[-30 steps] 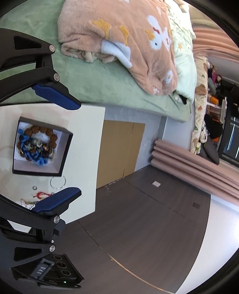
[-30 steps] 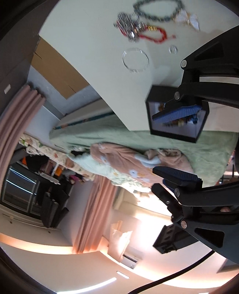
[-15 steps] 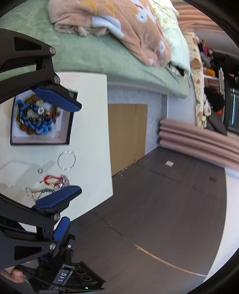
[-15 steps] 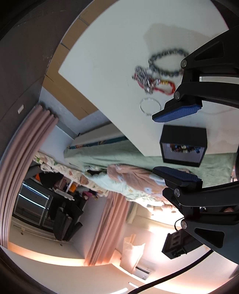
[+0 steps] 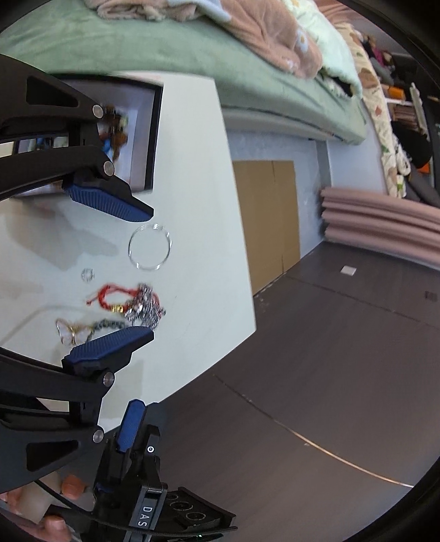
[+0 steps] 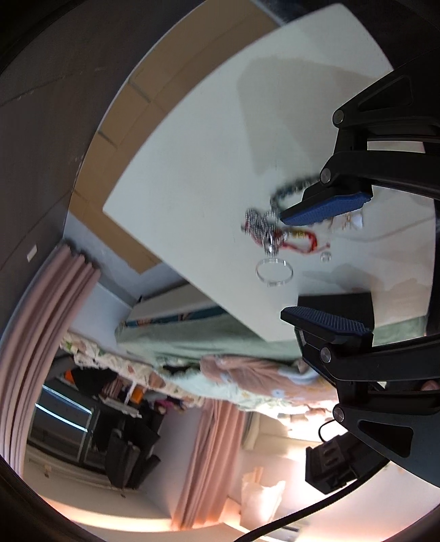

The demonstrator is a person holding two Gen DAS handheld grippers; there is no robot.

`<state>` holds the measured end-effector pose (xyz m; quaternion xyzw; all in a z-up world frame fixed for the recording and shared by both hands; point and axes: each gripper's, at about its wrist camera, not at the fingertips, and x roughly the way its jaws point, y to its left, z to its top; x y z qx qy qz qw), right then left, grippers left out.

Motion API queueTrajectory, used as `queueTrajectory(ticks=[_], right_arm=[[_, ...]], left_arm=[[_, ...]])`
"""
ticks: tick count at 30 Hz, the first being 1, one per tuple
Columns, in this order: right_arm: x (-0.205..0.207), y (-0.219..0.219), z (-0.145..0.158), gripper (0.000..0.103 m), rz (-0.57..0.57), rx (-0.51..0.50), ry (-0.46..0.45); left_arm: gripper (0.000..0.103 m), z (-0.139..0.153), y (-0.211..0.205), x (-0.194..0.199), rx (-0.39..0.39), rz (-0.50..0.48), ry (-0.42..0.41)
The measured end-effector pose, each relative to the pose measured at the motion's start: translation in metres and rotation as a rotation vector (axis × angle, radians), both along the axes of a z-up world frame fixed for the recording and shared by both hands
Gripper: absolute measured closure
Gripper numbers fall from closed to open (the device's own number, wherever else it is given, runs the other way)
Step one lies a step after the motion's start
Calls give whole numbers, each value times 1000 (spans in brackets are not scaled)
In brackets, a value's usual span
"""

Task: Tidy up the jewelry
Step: 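Grasp the silver chain necklace with the left gripper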

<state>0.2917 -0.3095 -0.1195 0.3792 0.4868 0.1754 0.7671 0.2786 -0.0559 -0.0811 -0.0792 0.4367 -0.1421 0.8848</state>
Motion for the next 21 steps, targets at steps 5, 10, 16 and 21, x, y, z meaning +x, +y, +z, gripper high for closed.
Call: queueTrajectory(ticks=[5,10,16,21], right_arm=[[1,-8,-10,52,-7,-48,58],[-2,-18,-19,52,-20,-67,109],[-4,-36,-25,52,-59,-40,149],[-6,-47,-27,52,-84,-33,160]], left_arm=[[42,-13,-23,9,22,-41,28],[42,-33,-46,19,61,-78,64],[41,-50,-64,26,111,-105,74],[41,-61,-75,35,173,-130,82]])
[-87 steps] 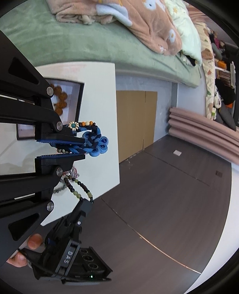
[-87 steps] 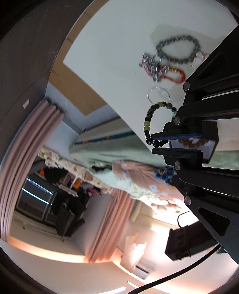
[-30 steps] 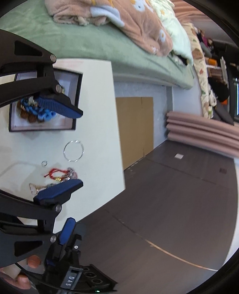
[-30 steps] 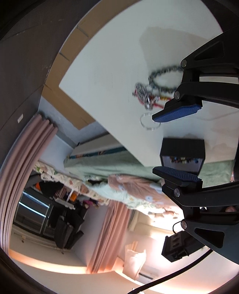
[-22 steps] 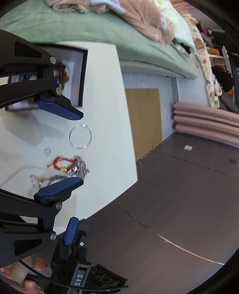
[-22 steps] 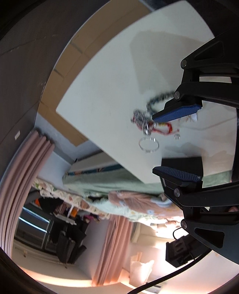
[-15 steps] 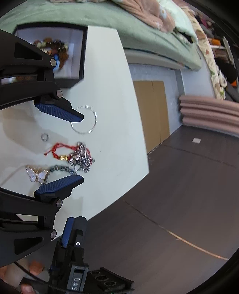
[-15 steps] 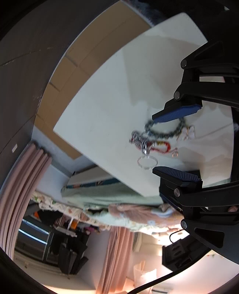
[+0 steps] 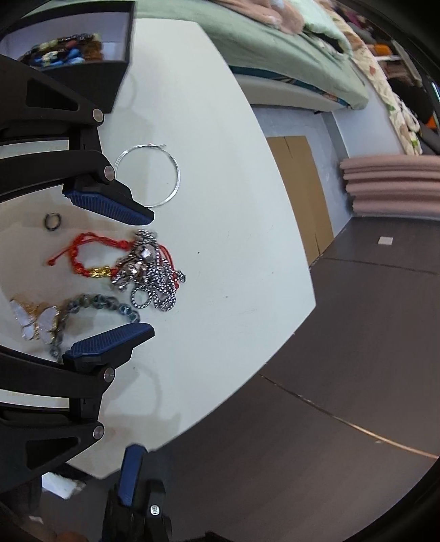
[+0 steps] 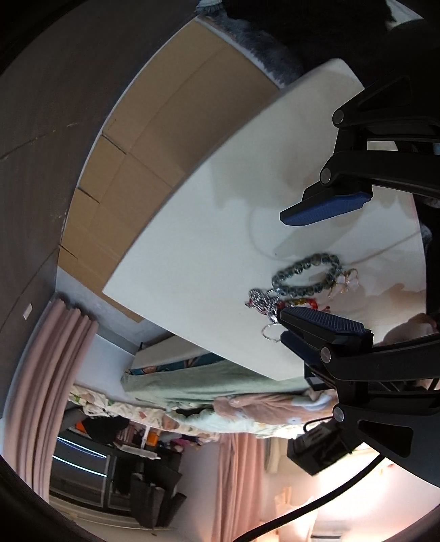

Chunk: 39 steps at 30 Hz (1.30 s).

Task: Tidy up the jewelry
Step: 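Grasp the silver chain necklace with the left gripper, then grasp the grey-green bead bracelet with the right gripper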

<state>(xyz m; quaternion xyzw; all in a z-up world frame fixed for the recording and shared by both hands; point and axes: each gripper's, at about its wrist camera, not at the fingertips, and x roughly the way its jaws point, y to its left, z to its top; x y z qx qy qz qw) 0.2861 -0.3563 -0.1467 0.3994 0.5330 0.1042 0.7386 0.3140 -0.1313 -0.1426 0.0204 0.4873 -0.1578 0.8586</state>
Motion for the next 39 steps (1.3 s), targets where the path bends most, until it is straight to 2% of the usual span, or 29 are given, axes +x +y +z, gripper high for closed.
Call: queueTrajectory(ticks=[2,6,9,10,11,18,26,32,36,39], right_arm=[[0,-2,-2,52,-2,0,4],[1,-6,-5,52,0,3,18],[1,-7,-7,52,1,2,21],[1,-6,-6,52,3,2,20],[2,-5,-6,52,8,1,19],[4,6,-7,52,47,-17,24],[7,18,-6,52,102,-95,11],[10,43,0,53,177,-219,-23],[13,62,3,61,223,-328,-39],[14,73,3,62,260,-395,-44]], left_arm=[[41,-2,-2,3,31,-2,-11],[43,-13,-3,8,19,-7,24],[57,-12,-2,7,10,-11,12],[71,-12,-1,7,28,-5,8],[78,-12,0,7,30,-3,6],[85,1,15,4,-53,23,3],[90,36,30,-7,-169,46,-48],[92,62,42,-16,-217,58,-105],[92,79,53,-22,-252,69,-139],[92,91,58,-25,-247,72,-171]])
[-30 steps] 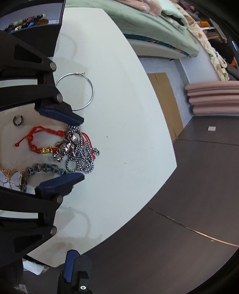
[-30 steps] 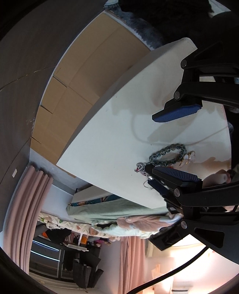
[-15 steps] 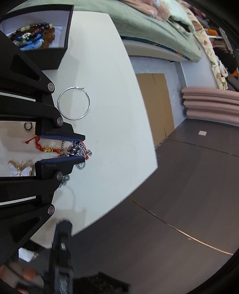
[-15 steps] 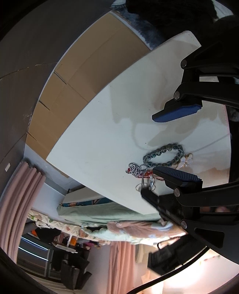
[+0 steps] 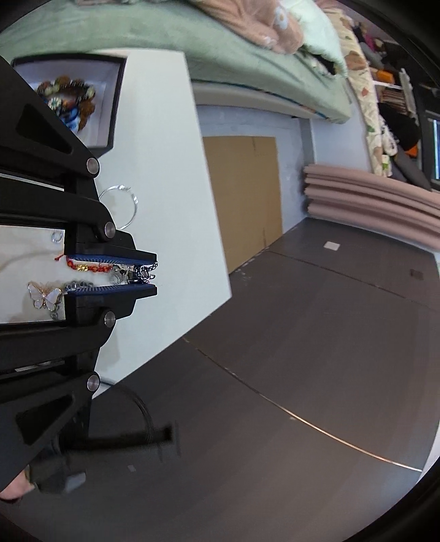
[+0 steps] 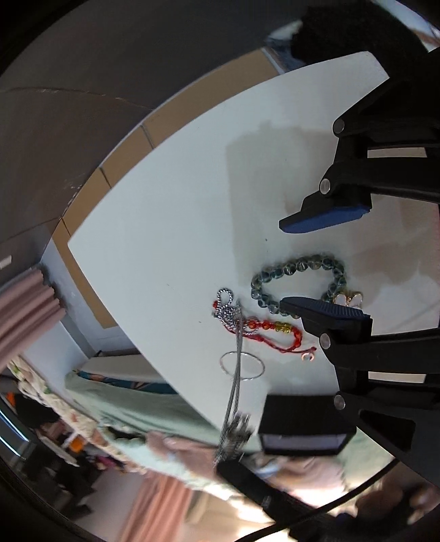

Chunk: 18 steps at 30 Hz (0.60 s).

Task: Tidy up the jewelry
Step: 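Grasp the grey-green bead bracelet with the right gripper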

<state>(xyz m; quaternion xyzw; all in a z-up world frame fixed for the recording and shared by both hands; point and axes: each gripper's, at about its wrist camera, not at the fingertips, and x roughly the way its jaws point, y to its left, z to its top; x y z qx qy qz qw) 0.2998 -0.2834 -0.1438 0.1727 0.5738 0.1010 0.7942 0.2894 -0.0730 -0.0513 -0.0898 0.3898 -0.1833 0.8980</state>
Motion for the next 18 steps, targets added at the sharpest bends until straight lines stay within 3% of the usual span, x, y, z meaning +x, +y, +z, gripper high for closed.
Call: queueTrajectory(ticks=[3,7,11,15,18], right_arm=[[1,8,-4,65,16,-62,11],[0,23,-5,83,53,-194,-5],[-3,26,-2,92,49,-258,-22],[-5,10,4,92,27,-136,-22],[-8,1,18,92,9,-61,-74]], left_arm=[[92,15,6,-4,7,5,-36],[92,38,13,-7,-2,22,-74],[92,56,17,-12,16,28,-108],[92,79,20,-23,36,34,-160],[92,95,21,-29,45,43,-194]])
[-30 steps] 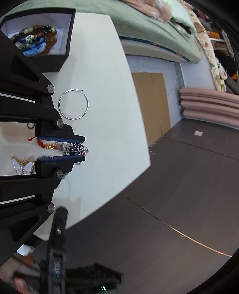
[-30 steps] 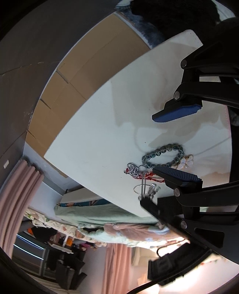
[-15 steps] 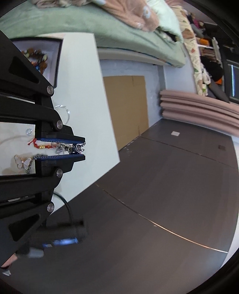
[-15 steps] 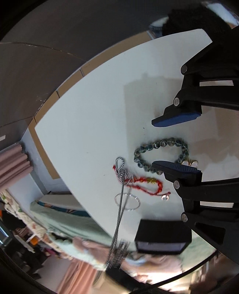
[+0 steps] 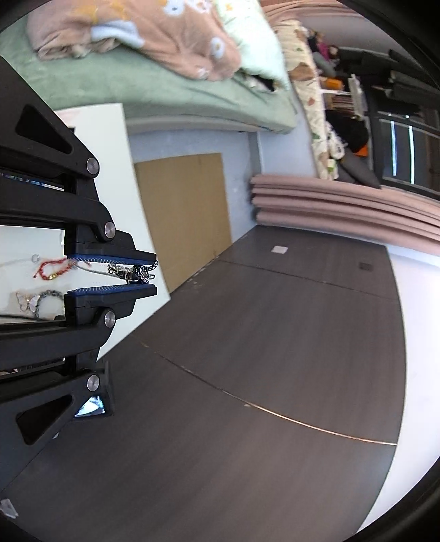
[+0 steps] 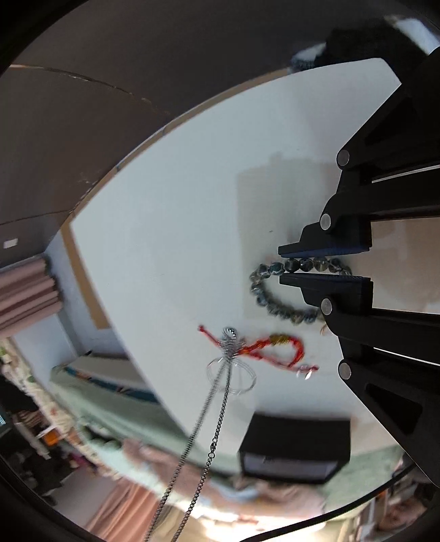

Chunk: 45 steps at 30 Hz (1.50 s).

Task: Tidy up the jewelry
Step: 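Grasp the grey-green bead bracelet with the right gripper, then lift the silver chain over the black box with left while right carries the bracelet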

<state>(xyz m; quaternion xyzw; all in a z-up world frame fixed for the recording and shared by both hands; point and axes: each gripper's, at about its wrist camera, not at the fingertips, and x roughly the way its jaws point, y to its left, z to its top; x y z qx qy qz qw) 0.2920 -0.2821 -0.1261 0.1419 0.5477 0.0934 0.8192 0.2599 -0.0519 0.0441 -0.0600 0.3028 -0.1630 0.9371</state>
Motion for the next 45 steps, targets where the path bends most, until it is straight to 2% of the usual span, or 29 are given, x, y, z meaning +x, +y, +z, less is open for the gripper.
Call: queueTrajectory(ticks=[4,14,27,31,37,45], right_arm=[[-7,-12,16,92,1,130,-62],[-17,-7,49,92,24,226,-201],[-20,13,80,92,30,413,-339],[-20,24,87,92,55,467,-369],[-19,51,90,92,96,486,-384],[-17,73,84,92,91,426,-379]], left_arm=[[92,25,1,-9,17,16,-53],[92,76,12,-25,49,55,-160],[92,126,34,-49,78,94,-272],[92,129,46,-56,90,121,-279],[92,121,68,-60,83,155,-257],[92,91,83,-53,43,152,-194]])
